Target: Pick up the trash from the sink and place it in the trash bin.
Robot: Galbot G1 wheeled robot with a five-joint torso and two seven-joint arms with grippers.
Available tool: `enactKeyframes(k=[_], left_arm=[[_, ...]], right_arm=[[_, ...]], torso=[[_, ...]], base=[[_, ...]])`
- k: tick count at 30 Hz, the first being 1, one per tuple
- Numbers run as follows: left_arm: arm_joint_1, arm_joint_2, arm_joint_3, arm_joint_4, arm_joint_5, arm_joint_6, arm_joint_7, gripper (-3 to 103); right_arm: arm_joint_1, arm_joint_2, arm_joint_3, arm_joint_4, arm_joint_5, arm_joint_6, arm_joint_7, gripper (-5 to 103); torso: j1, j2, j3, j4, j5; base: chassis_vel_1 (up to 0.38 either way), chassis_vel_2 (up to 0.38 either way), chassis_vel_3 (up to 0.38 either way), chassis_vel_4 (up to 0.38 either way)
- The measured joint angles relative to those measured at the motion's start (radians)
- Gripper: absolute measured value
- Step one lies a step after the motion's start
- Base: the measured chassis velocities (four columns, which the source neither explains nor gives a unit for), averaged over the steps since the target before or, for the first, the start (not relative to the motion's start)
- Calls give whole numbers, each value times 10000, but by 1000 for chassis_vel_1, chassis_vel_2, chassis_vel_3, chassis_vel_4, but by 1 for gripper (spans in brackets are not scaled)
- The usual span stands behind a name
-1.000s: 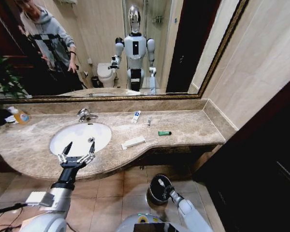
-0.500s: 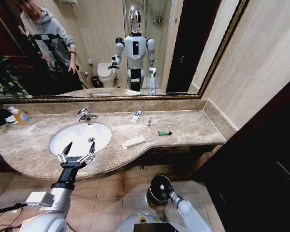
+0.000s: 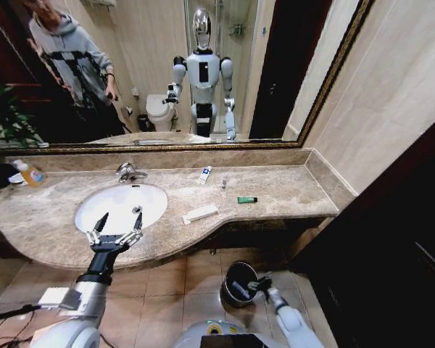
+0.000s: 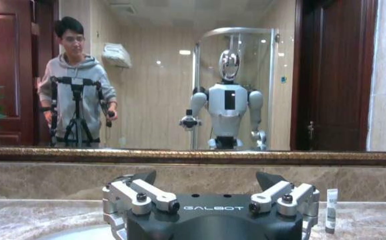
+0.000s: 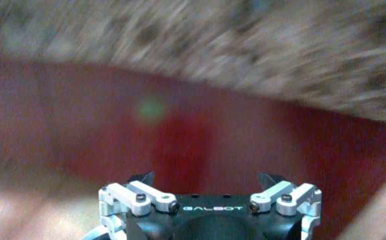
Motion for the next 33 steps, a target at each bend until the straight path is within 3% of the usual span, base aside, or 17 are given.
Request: enactKeyframes(k=[2,7,9,13,15,20,23,24,27,33], left_arm=[[0,0,0,0,0,0,0,100],[0,0,0,0,0,0,0,100],[0,0,0,0,0,0,3,100],[0,0,0,0,0,0,1,100],[0,0,0,0,0,0,1,100],[0,0,0,0,0,0,0,100],[0,0,0,0,0,0,0,100],[0,0,0,0,0,0,0,100],[0,0,0,0,0,0,0,100],[0,0,0,0,0,0,0,100]], right_arm=[[-931,-73,283,1280,1131,183,187,100],[-2602,-107,785,3161,2089,840,281,100],[-3341,-25,836,4331,2796,1433,447,100],[-3937,315,786,6393,3038,1943,478,96],[-3725,439,794,7153,2907,1526,-43,95],[-2511,310,773,7339,2402,542,-501,100],[-1166,-495,491,7394,2261,-880,-548,100],[-1166,-495,491,7394,2261,-880,-548,100],[-123,-1516,197,7028,2258,-1711,-928,100],[982,-2371,-226,6252,2751,-2632,-1402,100]], torso=[[0,0,0,1,3],[0,0,0,-2,-1],[-1,1,-1,-3,-1],[-1,1,0,-1,-5],[-1,1,0,-1,-2],[-1,1,1,0,2],[2,0,2,3,2],[2,0,2,3,2],[2,0,2,2,2],[2,0,2,1,1]], base=[[0,0,0,0],[0,0,0,0],[0,0,0,0],[0,0,0,0],[0,0,0,0],[0,0,0,0],[0,0,0,0],[0,0,0,0],[0,0,0,0],[0,0,0,0]])
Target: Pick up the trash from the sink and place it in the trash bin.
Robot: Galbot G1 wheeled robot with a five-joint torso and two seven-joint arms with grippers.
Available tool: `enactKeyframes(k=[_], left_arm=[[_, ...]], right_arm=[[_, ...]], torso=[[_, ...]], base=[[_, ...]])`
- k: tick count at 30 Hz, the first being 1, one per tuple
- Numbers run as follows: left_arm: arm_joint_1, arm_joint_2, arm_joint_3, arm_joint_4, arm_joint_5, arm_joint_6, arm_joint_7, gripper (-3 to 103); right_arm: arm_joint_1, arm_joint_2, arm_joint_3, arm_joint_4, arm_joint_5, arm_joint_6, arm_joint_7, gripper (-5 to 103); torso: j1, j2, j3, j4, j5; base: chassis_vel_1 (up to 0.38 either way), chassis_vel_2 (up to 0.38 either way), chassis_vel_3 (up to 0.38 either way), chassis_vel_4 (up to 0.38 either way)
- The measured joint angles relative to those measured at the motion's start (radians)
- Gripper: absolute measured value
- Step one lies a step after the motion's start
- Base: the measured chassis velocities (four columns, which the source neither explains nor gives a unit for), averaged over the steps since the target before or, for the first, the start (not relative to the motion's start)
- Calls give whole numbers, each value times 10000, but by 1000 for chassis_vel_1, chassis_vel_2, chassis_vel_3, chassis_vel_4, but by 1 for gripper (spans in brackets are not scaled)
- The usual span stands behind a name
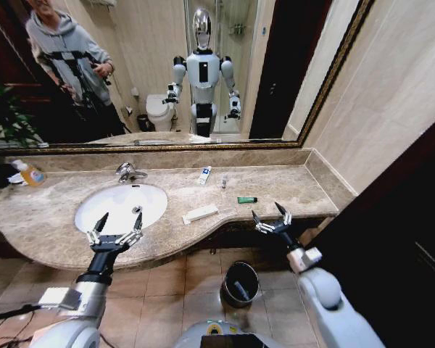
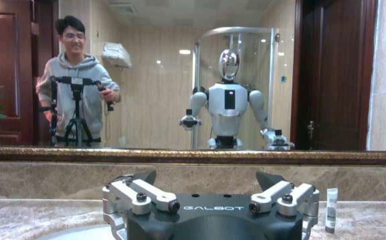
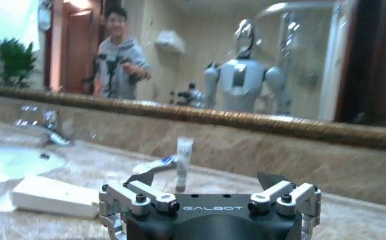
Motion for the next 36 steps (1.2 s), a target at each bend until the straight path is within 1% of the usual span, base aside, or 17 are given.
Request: enactKeyframes(k=[2,4,5,6,8,11,16,19,30,36], left_arm=[[0,0,0,0,0,0,0,100],[0,0,0,0,0,0,-1,100],[0,0,0,0,0,0,-1,100],[0,0,0,0,0,0,-1,100],[0,0,0,0,0,0,0,100],[0,0,0,0,0,0,1,100],[0,0,0,0,0,0,1,100],[0,0,0,0,0,0,0,100],[0,0,0,0,0,0,0,100],[0,0,0,0,0,0,0,100]], right_arm=[[587,-243,-210,-535,82,-206,-342,100],[1199,-412,-466,-1056,118,-440,-523,100],[1577,-490,-652,-1390,126,-525,-566,100],[1577,-490,-652,-1390,126,-525,-566,100],[2279,-611,-1082,-2052,123,-556,-616,100],[2916,-735,-1583,-2730,114,-581,-605,100],[3419,-961,-1977,-3334,211,-712,-824,100],[3806,-1041,-2267,-3924,198,-556,-997,100],[4533,-1127,-2612,-5002,273,-296,-1004,100],[4805,-1008,-2757,-5336,392,-187,-972,101]], torso=[[0,0,0,0,0],[0,0,0,0,0],[0,0,0,0,0],[0,0,0,0,0],[0,0,0,1,0],[0,-1,0,2,2],[-1,0,-1,0,-3],[0,-1,0,0,0],[-1,0,-2,0,-3],[-2,0,-2,0,-2]], base=[[0,0,0,0],[0,0,0,0],[0,0,0,0],[0,0,0,0],[0,0,0,0],[0,0,0,0],[0,0,0,0],[0,0,0,0],[0,0,0,0],[0,0,0,0]])
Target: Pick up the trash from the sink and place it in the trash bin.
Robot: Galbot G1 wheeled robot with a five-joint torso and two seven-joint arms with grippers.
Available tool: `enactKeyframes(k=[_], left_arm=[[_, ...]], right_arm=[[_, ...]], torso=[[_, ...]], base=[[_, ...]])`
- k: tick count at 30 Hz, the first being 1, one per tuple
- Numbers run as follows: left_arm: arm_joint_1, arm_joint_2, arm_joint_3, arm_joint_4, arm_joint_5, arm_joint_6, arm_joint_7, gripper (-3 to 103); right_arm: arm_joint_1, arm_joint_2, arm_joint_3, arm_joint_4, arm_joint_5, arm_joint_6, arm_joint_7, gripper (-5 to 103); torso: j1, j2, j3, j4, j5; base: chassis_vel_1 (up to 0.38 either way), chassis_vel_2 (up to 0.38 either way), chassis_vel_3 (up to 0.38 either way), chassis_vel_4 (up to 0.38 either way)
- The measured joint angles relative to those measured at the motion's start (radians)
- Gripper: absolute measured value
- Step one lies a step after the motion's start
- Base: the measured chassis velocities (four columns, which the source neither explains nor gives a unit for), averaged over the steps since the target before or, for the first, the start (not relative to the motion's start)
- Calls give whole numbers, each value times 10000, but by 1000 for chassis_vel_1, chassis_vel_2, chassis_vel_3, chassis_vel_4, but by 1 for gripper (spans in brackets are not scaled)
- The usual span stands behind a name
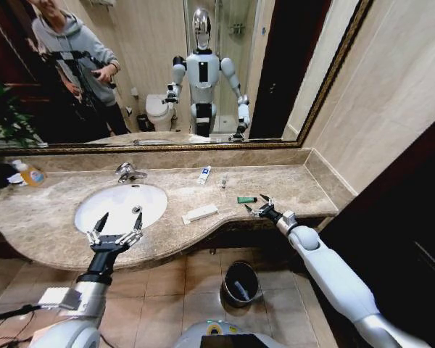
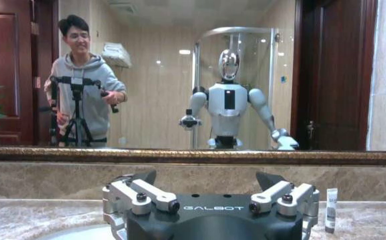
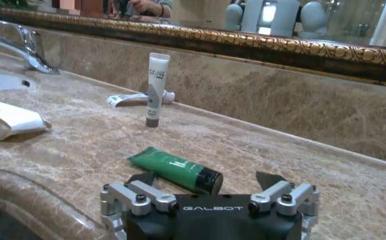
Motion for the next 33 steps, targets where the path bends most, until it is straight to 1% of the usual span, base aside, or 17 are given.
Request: enactKeyframes(k=[3,4,6,7,10,12,13,14,15,16,18,21,23,24,26,29,33], left_arm=[[0,0,0,0,0,0,0,100],[0,0,0,0,0,0,0,100],[0,0,0,0,0,0,0,100],[0,0,0,0,0,0,0,100],[0,0,0,0,0,0,0,100],[0,0,0,0,0,0,0,100],[0,0,0,0,0,0,0,100],[0,0,0,0,0,0,0,100],[0,0,0,0,0,0,0,100],[0,0,0,0,0,0,0,100],[0,0,0,0,0,0,0,100],[0,0,0,0,0,0,0,100],[0,0,0,0,0,0,0,100],[0,0,0,0,0,0,0,100],[0,0,0,0,0,0,0,100],[0,0,0,0,0,0,0,100],[0,0,0,0,0,0,0,100]], right_arm=[[-21,62,-41,64,37,59,-19,90],[-21,62,-41,64,37,59,-19,90],[-80,84,-47,194,47,58,-84,83],[-80,84,-47,194,47,58,-84,83],[-152,116,-48,311,-12,58,-185,71],[-187,117,-40,345,-23,58,-198,71],[-256,116,-7,400,-32,57,-208,66],[-256,116,-7,400,-32,57,-208,66],[-356,101,56,473,-45,56,-219,62],[-461,78,131,536,-53,56,-228,54],[-550,57,181,569,-53,75,-232,54],[-734,23,292,658,-51,159,-238,41],[-774,23,325,698,-52,162,-240,41],[-821,23,368,743,-74,171,-244,33],[-850,25,389,770,-98,182,-245,33],[-940,27,453,915,-122,193,-244,22],[-1009,11,530,1030,-123,193,-239,21]], torso=[[0,0,0,0,1],[0,0,0,0,1],[1,-1,1,0,3],[1,-1,1,0,3],[1,0,1,0,2],[1,0,1,1,2],[1,-1,1,1,1],[1,-1,1,1,1],[0,-1,1,1,2],[0,0,1,0,1],[0,0,1,0,-1],[0,0,1,0,1],[0,0,1,0,1],[0,0,1,0,0],[0,0,1,0,0],[1,0,1,0,1],[0,0,1,1,1]], base=[[0,0,0,0],[0,0,0,0],[0,0,0,0],[0,0,0,0],[0,0,0,0],[0,0,0,0],[0,0,0,0],[0,0,0,0],[0,0,0,0],[0,0,0,0],[0,0,0,0],[0,0,0,0],[0,0,0,0],[0,0,0,0],[0,0,0,0],[0,0,0,0],[0,0,0,0]])
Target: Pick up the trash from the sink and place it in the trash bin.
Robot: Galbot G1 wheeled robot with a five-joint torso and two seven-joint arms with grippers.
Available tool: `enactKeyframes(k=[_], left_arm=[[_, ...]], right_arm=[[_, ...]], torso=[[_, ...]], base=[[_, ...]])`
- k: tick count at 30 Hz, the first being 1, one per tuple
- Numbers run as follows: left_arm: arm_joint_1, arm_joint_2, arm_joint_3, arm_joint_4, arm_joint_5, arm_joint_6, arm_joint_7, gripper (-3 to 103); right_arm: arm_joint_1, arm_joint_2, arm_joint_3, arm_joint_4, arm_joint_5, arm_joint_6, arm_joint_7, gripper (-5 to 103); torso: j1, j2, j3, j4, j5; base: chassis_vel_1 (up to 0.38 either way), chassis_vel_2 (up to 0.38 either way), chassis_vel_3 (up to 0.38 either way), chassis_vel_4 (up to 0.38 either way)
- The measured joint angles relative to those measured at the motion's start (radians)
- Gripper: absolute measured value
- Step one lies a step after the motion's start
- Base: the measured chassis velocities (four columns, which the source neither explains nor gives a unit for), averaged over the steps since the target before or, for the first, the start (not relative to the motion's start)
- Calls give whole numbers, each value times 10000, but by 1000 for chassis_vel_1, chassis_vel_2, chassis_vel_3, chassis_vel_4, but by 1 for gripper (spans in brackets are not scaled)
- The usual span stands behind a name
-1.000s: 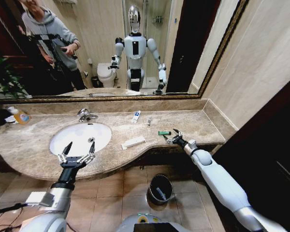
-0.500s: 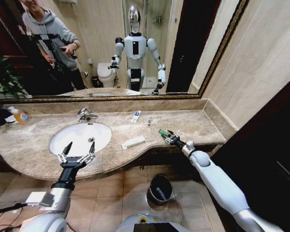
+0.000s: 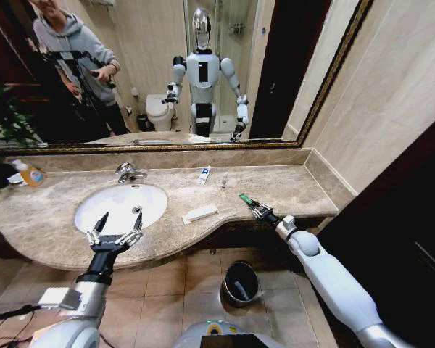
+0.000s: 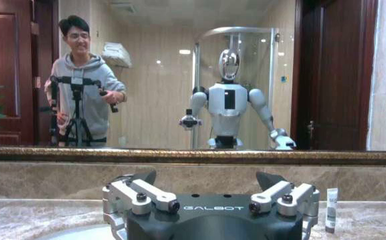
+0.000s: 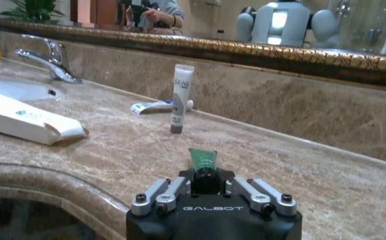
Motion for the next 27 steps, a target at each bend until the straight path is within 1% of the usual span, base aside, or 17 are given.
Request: enactKeyframes(k=[7,9,10,13,14,17,18,20,21,22,23,24,27], left_arm=[[0,0,0,0,0,0,0,100],[0,0,0,0,0,0,0,100],[0,0,0,0,0,0,0,100],[0,0,0,0,0,0,0,100],[0,0,0,0,0,0,0,100],[0,0,0,0,0,0,-1,100],[0,0,0,0,0,0,-1,100],[0,0,0,0,0,0,1,100],[0,0,0,0,0,0,1,100],[0,0,0,0,0,0,-1,100],[0,0,0,0,0,0,0,100],[0,0,0,0,0,0,0,100],[0,0,0,0,0,0,0,100]], right_arm=[[-505,-125,580,681,-118,40,140,21],[-1020,-254,994,1253,-78,40,377,21],[-1020,-254,994,1253,-78,40,377,21],[-1812,-304,1366,2104,-49,25,623,21],[-1812,-304,1366,2104,-49,25,623,21],[-2547,-45,1728,3023,-120,-88,917,21],[-2547,-45,1728,3023,-120,-88,917,21],[-3381,196,2162,3794,-284,-106,1001,21],[-3381,196,2162,3794,-284,-106,1001,21],[-3796,300,2390,4106,-458,-80,1017,21],[-4190,433,2651,4333,-659,44,1010,21],[-4190,433,2651,4333,-659,44,1010,21],[-5324,856,3278,4700,-970,576,983,21]], torso=[[0,0,0,1,0],[0,0,0,0,-1],[0,0,0,0,-1],[0,1,-1,-3,1],[0,1,-1,-3,1],[0,2,-1,1,0],[0,2,-1,1,0],[0,2,-1,1,-1],[0,2,-1,1,-1],[0,2,-1,-1,-1],[-1,2,-1,0,-2],[-1,2,-1,0,-2],[0,2,-2,0,-1]], base=[[0,0,0,0],[0,0,0,0],[0,0,0,0],[0,0,0,0],[0,0,0,0],[0,0,0,0],[0,0,0,0],[0,0,0,0],[0,0,0,0],[0,0,0,0],[0,0,0,0],[0,0,0,0],[0,0,0,0]])
